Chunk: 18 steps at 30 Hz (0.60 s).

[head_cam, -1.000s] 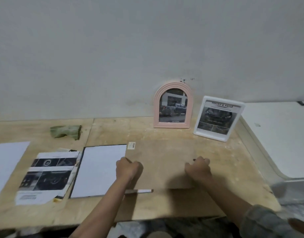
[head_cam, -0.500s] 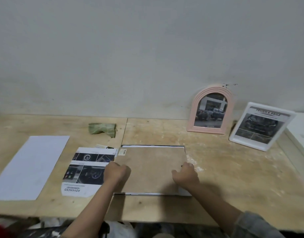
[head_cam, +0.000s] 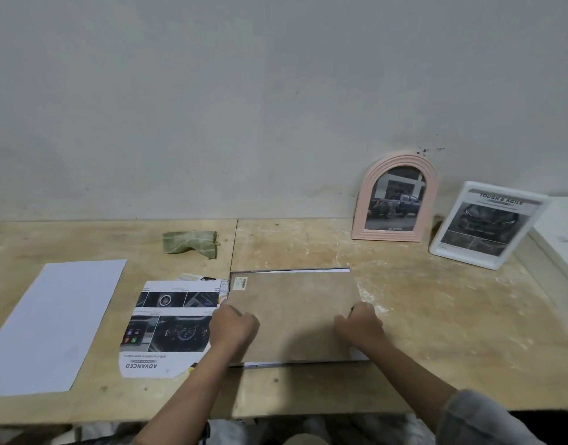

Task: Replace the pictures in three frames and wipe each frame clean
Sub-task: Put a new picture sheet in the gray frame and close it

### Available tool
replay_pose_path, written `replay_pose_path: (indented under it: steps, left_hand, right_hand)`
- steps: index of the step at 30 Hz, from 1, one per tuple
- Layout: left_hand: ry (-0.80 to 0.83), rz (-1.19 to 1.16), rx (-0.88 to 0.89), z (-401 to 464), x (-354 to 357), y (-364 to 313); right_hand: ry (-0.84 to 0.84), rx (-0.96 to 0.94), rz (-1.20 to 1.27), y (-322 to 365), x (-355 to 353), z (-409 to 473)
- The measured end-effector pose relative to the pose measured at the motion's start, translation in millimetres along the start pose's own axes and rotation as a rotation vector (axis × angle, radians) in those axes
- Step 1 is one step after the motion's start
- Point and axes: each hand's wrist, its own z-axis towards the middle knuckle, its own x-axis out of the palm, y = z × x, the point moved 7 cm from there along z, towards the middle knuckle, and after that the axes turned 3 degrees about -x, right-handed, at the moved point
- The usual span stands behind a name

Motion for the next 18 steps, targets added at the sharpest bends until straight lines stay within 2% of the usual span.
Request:
replay_pose_path:
  steps: [5, 12, 18]
  left_hand:
    - [-0.019, 0.034, -0.004, 2.8, 3.2, 3.6]
    - [0.024, 0.138, 0.099, 3.2, 10.1, 7.5]
    - [0.111, 0.317, 0.241, 2.9, 18.2, 15.3]
  right_hand:
    - [0.03, -0.018, 0.005, 1.3, 7.4, 2.7]
    - [0.0, -0.181, -0.016, 1.0, 14.9, -5.8]
    - [0.146, -0.314, -0.086, -17.3, 30.8, -5.9]
